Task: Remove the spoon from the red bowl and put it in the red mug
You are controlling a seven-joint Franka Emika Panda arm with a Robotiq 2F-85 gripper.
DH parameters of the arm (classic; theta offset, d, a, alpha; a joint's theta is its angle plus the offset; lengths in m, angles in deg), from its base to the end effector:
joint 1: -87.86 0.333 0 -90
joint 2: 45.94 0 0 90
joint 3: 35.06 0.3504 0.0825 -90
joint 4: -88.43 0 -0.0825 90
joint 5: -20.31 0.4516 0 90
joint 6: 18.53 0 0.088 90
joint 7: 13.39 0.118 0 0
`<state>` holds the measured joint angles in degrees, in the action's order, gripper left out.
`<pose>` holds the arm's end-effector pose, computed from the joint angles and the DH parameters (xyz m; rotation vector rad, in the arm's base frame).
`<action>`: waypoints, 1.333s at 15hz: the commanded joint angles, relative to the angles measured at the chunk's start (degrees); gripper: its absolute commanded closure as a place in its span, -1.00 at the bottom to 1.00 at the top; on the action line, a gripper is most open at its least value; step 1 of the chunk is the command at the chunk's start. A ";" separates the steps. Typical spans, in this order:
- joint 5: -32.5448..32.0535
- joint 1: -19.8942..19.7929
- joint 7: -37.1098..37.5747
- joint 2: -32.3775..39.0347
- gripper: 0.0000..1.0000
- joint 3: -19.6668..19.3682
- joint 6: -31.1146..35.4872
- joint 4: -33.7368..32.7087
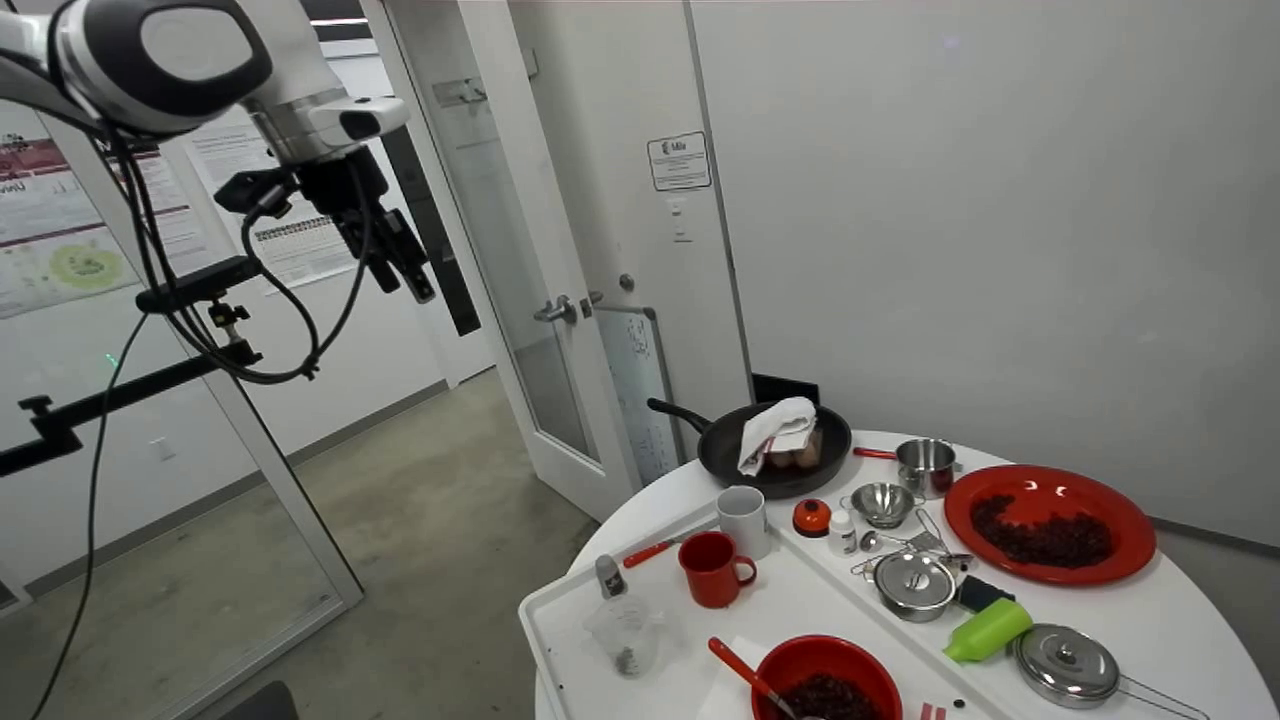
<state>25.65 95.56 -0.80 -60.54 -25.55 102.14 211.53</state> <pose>0.5296 0.1750 0.5290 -3.0318 -0.0616 -0.2917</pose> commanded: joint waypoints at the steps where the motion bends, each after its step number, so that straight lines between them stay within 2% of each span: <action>1: -10.79 -2.84 10.73 4.26 -1.00 2.82 9.97 1.45; 3: -19.90 -4.38 17.73 7.31 -1.00 3.60 13.69 1.82; 5: -29.73 -5.44 26.30 10.20 -1.00 3.59 14.43 1.63; 8: -43.42 -4.98 39.48 14.47 -1.00 2.14 10.87 0.16; 11: -51.90 -3.32 49.67 18.11 -1.00 0.49 4.59 -1.41; 13: -53.97 -2.23 54.24 20.40 -1.00 -0.25 -1.26 -2.74; 15: -51.94 -1.28 56.24 22.81 -1.00 -0.66 -7.94 -4.38; 16: -43.55 -1.86 48.94 23.55 -1.00 -0.53 -6.01 -4.47; 17: -41.46 -2.09 46.64 22.82 -1.00 -0.57 -0.83 -3.32; 18: -45.68 -1.17 50.71 21.71 -1.00 -1.41 -3.05 -1.93; 20: -43.00 -0.92 48.70 22.52 -1.00 -1.55 -1.25 -2.27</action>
<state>-17.64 92.93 48.09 -37.97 -25.38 100.89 209.32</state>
